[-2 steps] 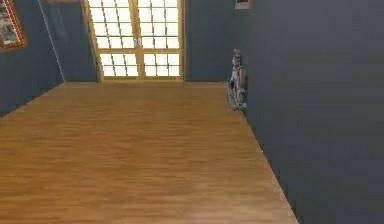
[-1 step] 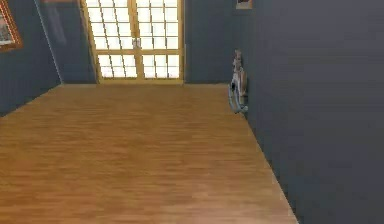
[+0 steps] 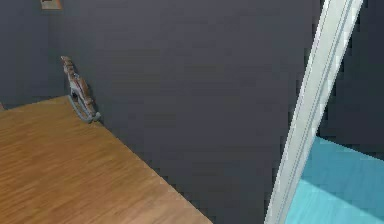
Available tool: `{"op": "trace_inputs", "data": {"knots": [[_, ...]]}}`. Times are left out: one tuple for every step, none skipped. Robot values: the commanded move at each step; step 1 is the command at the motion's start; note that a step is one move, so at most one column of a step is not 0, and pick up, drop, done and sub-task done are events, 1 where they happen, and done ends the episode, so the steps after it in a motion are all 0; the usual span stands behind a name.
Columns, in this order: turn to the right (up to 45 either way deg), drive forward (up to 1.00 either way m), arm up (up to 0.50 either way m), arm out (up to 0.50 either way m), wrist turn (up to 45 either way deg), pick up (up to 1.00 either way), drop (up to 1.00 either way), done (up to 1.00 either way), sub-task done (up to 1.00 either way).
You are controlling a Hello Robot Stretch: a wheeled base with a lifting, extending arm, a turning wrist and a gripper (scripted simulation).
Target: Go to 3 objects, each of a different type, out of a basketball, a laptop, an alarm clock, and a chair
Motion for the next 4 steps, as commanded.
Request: {"op": "trace_inputs", "data": {"knots": [[9.0, 0.00, 0.00, 0.00, 0.0, 0.00, 0.00, 0.00, 0.00], [0.0, 0.35, 0.00, 0.00, 0.0, 0.00, 0.00, 0.00, 0.00], [45.0, 0.00, 0.00, 0.00, 0.0, 0.00, 0.00, 0.00, 0.00], [39.0, 0.00, 0.00, 0.00, 0.0, 0.00, 0.00, 0.00, 0.00]]}}
